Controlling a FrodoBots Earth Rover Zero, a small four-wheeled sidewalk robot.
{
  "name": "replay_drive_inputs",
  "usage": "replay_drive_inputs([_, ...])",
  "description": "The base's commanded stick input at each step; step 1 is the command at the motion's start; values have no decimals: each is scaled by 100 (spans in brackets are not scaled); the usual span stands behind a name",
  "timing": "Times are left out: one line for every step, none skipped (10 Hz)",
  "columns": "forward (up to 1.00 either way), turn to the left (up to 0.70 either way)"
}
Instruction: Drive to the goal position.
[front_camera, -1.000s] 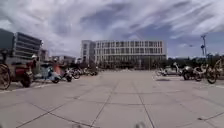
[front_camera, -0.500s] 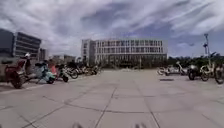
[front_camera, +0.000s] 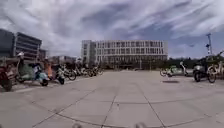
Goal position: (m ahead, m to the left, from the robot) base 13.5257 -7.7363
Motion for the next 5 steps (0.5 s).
replay_drive_inputs([70,0])
replay_drive_inputs([70,0])
replay_drive_inputs([70,0])
replay_drive_inputs([70,0])
replay_drive_inputs([70,0])
